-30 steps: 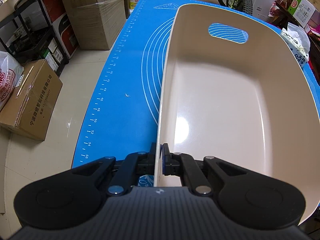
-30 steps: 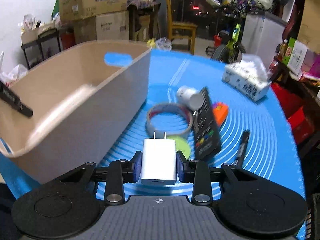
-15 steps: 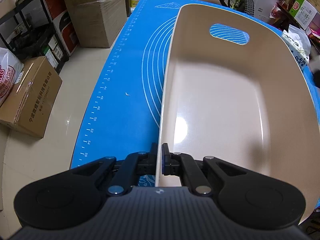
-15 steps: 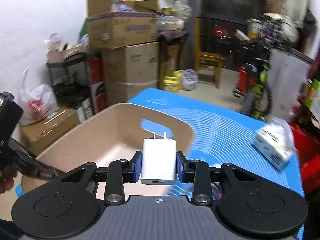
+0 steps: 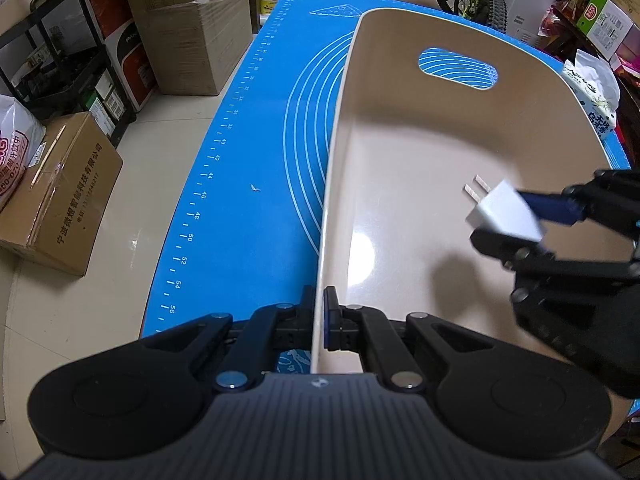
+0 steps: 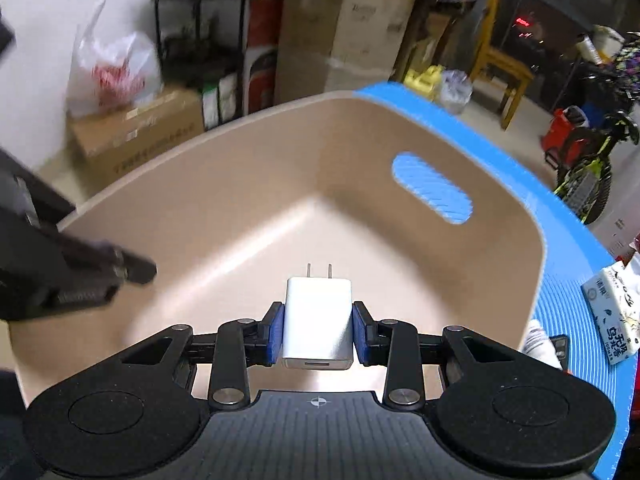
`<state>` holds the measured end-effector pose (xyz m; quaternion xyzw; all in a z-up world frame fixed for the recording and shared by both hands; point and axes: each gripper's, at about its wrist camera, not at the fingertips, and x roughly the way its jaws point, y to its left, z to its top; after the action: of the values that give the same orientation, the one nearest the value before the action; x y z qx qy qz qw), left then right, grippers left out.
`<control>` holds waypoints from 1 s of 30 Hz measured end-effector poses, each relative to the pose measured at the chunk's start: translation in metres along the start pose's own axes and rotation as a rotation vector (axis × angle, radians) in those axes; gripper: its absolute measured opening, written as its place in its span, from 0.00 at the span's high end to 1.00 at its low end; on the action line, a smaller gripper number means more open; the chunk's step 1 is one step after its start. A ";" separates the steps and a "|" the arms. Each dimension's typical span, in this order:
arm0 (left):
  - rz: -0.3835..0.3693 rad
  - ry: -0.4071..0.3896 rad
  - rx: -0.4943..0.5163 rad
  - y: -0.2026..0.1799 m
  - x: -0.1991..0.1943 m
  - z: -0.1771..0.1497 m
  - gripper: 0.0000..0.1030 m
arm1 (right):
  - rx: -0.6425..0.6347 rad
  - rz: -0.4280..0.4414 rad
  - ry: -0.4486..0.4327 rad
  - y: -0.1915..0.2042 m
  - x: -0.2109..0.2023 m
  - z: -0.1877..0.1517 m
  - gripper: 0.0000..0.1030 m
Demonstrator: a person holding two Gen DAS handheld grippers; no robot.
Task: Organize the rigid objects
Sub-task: 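Carry the white charger into the bin and release it with right tool, then move right tool to the green round tin and grasp it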
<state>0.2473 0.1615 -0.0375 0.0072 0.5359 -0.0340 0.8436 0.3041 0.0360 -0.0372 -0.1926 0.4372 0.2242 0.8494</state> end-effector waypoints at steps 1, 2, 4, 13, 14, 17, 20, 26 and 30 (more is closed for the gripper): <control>0.000 0.000 0.000 0.000 0.000 0.000 0.96 | -0.006 0.001 0.014 0.002 0.002 -0.001 0.59; 0.000 0.000 0.000 0.000 0.000 0.000 0.96 | -0.006 0.003 0.023 0.002 0.004 -0.002 0.59; 0.000 0.000 -0.001 0.000 0.000 0.000 0.96 | 0.012 0.014 0.033 0.000 0.005 -0.003 0.59; 0.002 -0.001 -0.003 -0.001 -0.001 0.001 0.96 | 0.141 -0.010 -0.113 -0.030 -0.042 -0.014 0.40; 0.002 -0.001 -0.003 -0.001 -0.001 0.001 0.96 | 0.166 -0.015 -0.148 -0.035 -0.054 -0.018 0.37; 0.001 0.000 -0.005 -0.001 -0.001 0.002 0.96 | 0.233 -0.046 -0.215 -0.053 -0.081 -0.035 0.34; 0.002 -0.001 -0.005 -0.001 -0.001 0.002 0.95 | 0.300 -0.096 -0.246 -0.074 -0.099 -0.054 0.34; 0.004 -0.002 -0.006 -0.001 -0.002 0.002 0.95 | 0.392 -0.144 -0.222 -0.116 -0.102 -0.103 0.28; 0.006 0.000 -0.006 -0.001 -0.002 0.002 0.95 | 0.452 -0.148 -0.161 -0.131 -0.083 -0.135 0.28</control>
<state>0.2477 0.1602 -0.0346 0.0062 0.5358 -0.0301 0.8438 0.2444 -0.1600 -0.0241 -0.0107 0.3918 0.0723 0.9171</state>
